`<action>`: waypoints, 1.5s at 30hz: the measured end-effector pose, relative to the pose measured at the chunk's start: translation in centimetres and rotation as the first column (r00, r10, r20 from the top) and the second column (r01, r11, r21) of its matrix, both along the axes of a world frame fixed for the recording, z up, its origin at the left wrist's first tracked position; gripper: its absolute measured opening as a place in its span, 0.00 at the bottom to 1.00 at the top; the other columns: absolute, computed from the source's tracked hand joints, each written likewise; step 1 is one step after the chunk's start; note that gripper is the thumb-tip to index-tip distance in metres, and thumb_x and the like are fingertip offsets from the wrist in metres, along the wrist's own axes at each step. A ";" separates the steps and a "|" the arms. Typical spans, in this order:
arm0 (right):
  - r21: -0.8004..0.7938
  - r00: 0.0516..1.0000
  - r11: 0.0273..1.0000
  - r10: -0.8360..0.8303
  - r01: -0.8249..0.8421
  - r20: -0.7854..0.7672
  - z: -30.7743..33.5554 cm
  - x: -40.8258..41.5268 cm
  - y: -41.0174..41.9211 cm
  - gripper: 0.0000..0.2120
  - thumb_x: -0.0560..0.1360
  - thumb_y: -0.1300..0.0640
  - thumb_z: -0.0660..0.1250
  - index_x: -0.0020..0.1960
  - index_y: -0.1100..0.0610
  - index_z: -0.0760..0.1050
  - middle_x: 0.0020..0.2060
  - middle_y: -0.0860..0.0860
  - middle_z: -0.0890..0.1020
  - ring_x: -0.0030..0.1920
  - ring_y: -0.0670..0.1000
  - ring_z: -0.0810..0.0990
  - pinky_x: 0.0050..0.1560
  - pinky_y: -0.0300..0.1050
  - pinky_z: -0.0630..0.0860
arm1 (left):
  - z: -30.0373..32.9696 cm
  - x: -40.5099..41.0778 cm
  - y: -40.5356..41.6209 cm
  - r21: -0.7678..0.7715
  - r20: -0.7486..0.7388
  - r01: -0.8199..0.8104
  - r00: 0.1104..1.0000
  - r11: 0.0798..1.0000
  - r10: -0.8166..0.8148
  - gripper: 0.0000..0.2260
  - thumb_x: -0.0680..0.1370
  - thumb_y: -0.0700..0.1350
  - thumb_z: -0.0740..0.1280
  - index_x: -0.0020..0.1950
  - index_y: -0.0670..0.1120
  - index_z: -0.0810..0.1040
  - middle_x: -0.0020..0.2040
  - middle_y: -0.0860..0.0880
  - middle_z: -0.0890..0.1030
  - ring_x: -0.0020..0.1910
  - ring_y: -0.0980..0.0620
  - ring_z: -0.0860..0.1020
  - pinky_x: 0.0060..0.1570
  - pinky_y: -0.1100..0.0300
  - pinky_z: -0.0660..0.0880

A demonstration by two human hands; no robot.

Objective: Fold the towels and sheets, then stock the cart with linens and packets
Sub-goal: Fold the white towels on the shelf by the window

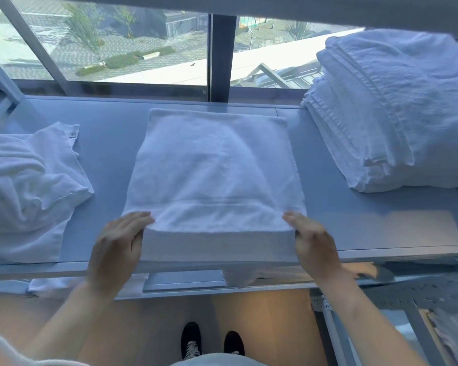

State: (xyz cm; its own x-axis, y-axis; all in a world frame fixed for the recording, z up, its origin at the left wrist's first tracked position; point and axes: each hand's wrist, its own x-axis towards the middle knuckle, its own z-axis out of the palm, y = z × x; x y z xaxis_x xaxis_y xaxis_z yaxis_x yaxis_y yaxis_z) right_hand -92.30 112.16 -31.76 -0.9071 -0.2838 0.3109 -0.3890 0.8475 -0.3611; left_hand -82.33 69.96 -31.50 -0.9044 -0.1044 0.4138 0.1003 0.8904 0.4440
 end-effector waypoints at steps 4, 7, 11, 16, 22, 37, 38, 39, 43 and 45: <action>0.049 0.996 0.996 0.078 -0.080 0.036 -3.6 3.3 1.3 0.29 0.73 0.78 0.67 0.71 0.60 0.77 0.71 0.53 0.77 0.74 0.56 0.73 0.71 0.59 0.73 | -4.6 3.7 -0.1 0.007 0.108 0.069 0.992 0.998 -0.069 0.17 0.82 0.43 0.59 0.67 0.47 0.82 0.72 0.51 0.77 0.74 0.46 0.73 0.70 0.41 0.70; 0.052 0.996 0.995 0.077 -0.079 0.053 -3.3 1.2 1.4 0.29 0.73 0.78 0.66 0.71 0.59 0.77 0.71 0.53 0.77 0.74 0.57 0.73 0.70 0.60 0.73 | -4.5 2.5 -0.2 0.021 0.117 0.064 0.991 0.998 -0.066 0.17 0.82 0.42 0.61 0.68 0.48 0.81 0.73 0.52 0.76 0.75 0.47 0.71 0.71 0.42 0.69; 0.051 0.997 0.999 -0.001 -0.002 0.071 -1.1 -2.1 1.4 0.29 0.70 0.80 0.65 0.65 0.60 0.82 0.66 0.55 0.81 0.68 0.59 0.79 0.63 0.61 0.79 | -2.1 -0.3 0.3 0.009 0.147 -0.001 0.989 1.000 -0.001 0.15 0.81 0.41 0.61 0.62 0.45 0.84 0.68 0.47 0.81 0.71 0.42 0.76 0.65 0.40 0.73; 0.131 0.998 0.991 0.033 -0.025 -0.056 -0.2 -1.4 2.8 0.34 0.63 0.83 0.64 0.64 0.61 0.83 0.64 0.56 0.83 0.67 0.60 0.79 0.64 0.57 0.78 | -1.8 0.7 -0.4 -0.046 0.079 -0.018 0.997 0.999 0.022 0.16 0.82 0.43 0.59 0.62 0.44 0.84 0.67 0.47 0.82 0.69 0.42 0.78 0.63 0.38 0.74; 0.235 0.997 0.972 -0.032 0.015 0.067 -1.3 2.7 1.5 0.32 0.67 0.74 0.62 0.70 0.61 0.77 0.73 0.55 0.75 0.75 0.58 0.71 0.71 0.66 0.67 | -3.2 2.8 0.7 -0.134 0.159 -0.038 0.985 0.990 0.059 0.17 0.81 0.45 0.59 0.65 0.44 0.82 0.72 0.45 0.77 0.73 0.41 0.74 0.64 0.34 0.71; 0.259 0.944 0.959 0.023 -0.113 0.330 -1.1 -11.3 -11.1 0.30 0.84 0.42 0.53 0.84 0.47 0.52 0.84 0.47 0.50 0.83 0.51 0.48 0.81 0.57 0.46 | -2.8 -12.2 0.9 -0.222 0.536 0.023 0.838 0.975 0.103 0.28 0.84 0.62 0.50 0.84 0.59 0.51 0.85 0.54 0.48 0.83 0.50 0.46 0.80 0.42 0.45; 0.259 0.944 0.964 -0.026 -0.064 0.330 -1.3 -11.7 -9.3 0.30 0.84 0.42 0.53 0.84 0.46 0.52 0.84 0.47 0.49 0.83 0.50 0.47 0.81 0.56 0.45 | -3.1 -11.6 0.0 -0.216 0.530 -0.002 0.840 0.976 0.119 0.28 0.84 0.62 0.50 0.84 0.60 0.50 0.85 0.54 0.47 0.83 0.50 0.45 0.80 0.44 0.44; 0.260 0.942 0.965 -0.057 -0.033 0.332 -1.4 -11.8 -7.6 0.30 0.84 0.42 0.53 0.84 0.46 0.51 0.84 0.46 0.48 0.83 0.49 0.46 0.81 0.55 0.45 | -3.2 -11.0 -0.3 -0.213 0.526 -0.015 0.841 0.977 0.127 0.28 0.84 0.63 0.50 0.84 0.59 0.49 0.85 0.54 0.47 0.83 0.51 0.45 0.80 0.45 0.44; 0.254 0.944 0.966 -0.034 -0.054 0.328 -1.9 -9.8 -4.6 0.30 0.85 0.44 0.53 0.84 0.47 0.49 0.84 0.45 0.45 0.83 0.48 0.44 0.81 0.55 0.43 | -2.7 -9.1 1.5 -0.186 0.538 -0.031 0.833 0.982 0.128 0.29 0.85 0.60 0.53 0.84 0.57 0.51 0.85 0.53 0.46 0.83 0.51 0.45 0.80 0.45 0.44; 0.255 0.940 0.965 -0.030 -0.061 0.339 -1.9 -7.8 -3.8 0.30 0.85 0.45 0.53 0.84 0.47 0.48 0.84 0.45 0.44 0.83 0.48 0.43 0.81 0.54 0.43 | -2.0 -7.2 2.7 -0.154 0.537 -0.057 0.833 0.986 0.132 0.28 0.84 0.59 0.56 0.83 0.55 0.56 0.85 0.51 0.51 0.83 0.49 0.49 0.80 0.44 0.48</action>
